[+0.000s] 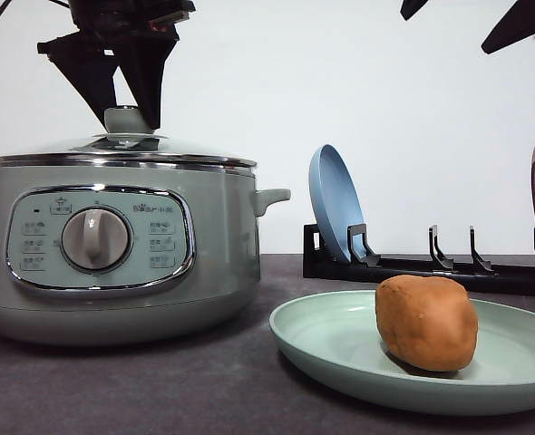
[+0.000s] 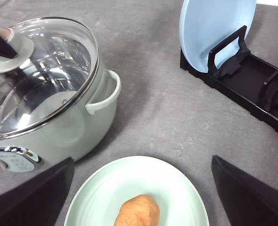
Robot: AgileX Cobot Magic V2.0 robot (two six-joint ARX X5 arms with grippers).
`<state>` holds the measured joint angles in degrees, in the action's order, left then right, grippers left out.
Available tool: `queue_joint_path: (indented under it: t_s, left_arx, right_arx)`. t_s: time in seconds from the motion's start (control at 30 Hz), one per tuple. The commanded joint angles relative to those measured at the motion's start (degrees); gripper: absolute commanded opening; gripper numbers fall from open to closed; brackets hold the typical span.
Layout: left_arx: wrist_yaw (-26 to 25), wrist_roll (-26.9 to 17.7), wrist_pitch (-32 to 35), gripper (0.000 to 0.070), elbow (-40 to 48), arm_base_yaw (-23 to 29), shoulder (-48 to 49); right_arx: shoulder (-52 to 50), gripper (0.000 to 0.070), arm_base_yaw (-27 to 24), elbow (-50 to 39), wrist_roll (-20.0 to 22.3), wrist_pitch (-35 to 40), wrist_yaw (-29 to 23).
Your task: Transfer potato from steamer to green plate
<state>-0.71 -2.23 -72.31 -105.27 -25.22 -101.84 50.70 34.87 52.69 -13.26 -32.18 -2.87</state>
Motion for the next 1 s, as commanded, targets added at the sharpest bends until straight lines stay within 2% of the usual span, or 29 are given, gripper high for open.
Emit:
queue_joint_path:
  t_s: [0.0,0.3,0.4,0.47,0.6,0.63,0.7,0.97]
  left_arx:
    - [2.4,-0.7,-1.4,0.0012,-0.7,-0.4,-1.5]
    - [2.4,-0.5,-1.5,0.0012,-0.7,-0.4,-1.0]
    - [2.4,-0.4,-1.5,0.0037,-0.7,-0.4,-1.0]
    - [2.4,-0.1,-1.4,0.0111,-0.7,-0.4,-1.0]
    - [2.4,-0.1,-1.4,0.0405,-0.8,-0.4,-1.0]
    - [2.4,-0.1,-1.4,0.0457,-0.9,-0.4,-0.9]
    - [2.4,-0.1,-1.3,0.0485,-1.1,-0.4,-0.4]
    - [2.4,0.3,0.4,0.0485,-1.2,-0.4,5.3]
  right_arx:
    - [0.4,0.0592,0.5,0.7,0.7,0.4,-0.2]
    - [0.4,0.0592,0.5,0.7,0.7,0.4,-0.2]
    - [0.4,0.0592,0.5,0.7,0.7,0.4,-0.2]
    - [0.4,0.0592,0.5,0.7,0.7,0.4,-0.2]
    - [0.4,0.0592,0.5,0.7,0.7,0.4,-0.2]
    - [0.4,0.0592,0.5,0.7,0.7,0.4,-0.2]
    - [0.4,0.0591,0.5,0.7,0.7,0.4,-0.2]
    - [0.4,0.0592,0.5,0.7,0.7,0.3,0.1]
